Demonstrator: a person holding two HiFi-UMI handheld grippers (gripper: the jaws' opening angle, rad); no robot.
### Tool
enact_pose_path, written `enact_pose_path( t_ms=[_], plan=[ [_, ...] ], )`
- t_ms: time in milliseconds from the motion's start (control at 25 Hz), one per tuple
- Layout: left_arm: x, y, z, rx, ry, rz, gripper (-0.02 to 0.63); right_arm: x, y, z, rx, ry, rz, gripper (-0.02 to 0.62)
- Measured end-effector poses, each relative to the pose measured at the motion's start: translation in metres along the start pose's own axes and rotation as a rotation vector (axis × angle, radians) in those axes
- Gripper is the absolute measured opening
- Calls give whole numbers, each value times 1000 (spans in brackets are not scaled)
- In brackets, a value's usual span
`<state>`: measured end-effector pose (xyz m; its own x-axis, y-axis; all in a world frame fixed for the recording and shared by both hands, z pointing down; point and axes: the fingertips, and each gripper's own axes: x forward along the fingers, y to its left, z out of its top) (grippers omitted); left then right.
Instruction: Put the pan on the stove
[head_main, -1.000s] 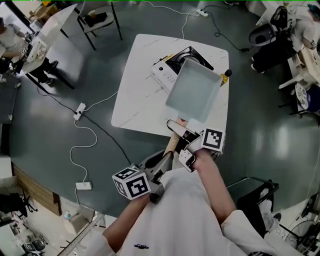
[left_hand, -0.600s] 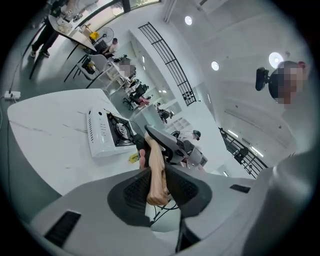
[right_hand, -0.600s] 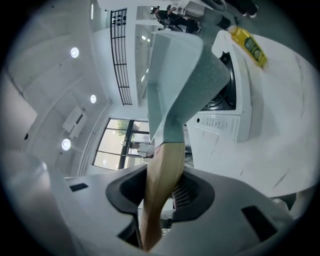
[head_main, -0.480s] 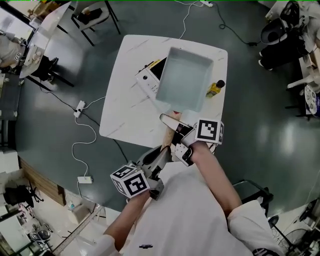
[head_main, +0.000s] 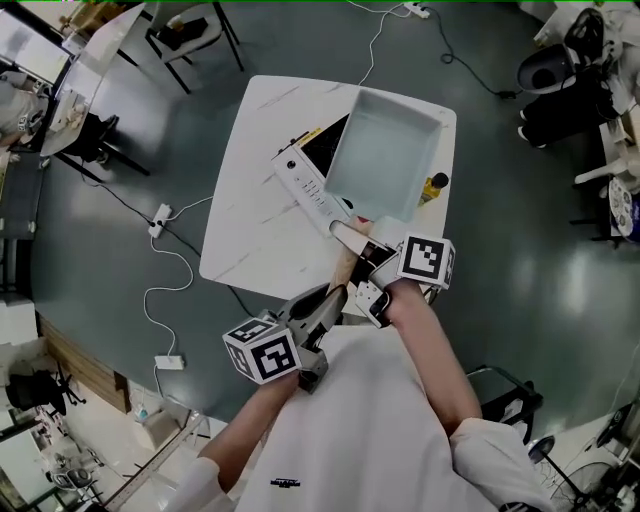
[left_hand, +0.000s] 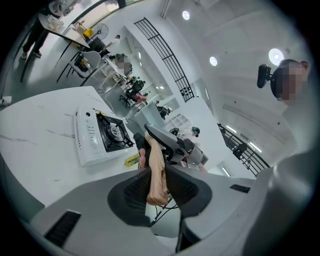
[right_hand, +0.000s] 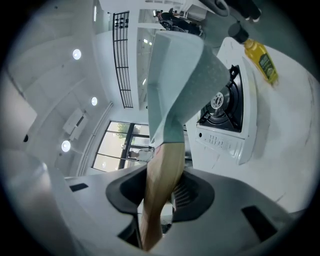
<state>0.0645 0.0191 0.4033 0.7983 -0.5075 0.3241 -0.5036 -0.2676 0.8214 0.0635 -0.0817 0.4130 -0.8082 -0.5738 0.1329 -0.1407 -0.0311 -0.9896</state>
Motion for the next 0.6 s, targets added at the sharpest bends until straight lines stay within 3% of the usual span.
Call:
enact_pose_path(
  t_ms=[600],
  plan=[
    [13, 34, 32, 15, 50, -28, 91, 29, -18, 27, 36, -105, -17, 127]
  ],
)
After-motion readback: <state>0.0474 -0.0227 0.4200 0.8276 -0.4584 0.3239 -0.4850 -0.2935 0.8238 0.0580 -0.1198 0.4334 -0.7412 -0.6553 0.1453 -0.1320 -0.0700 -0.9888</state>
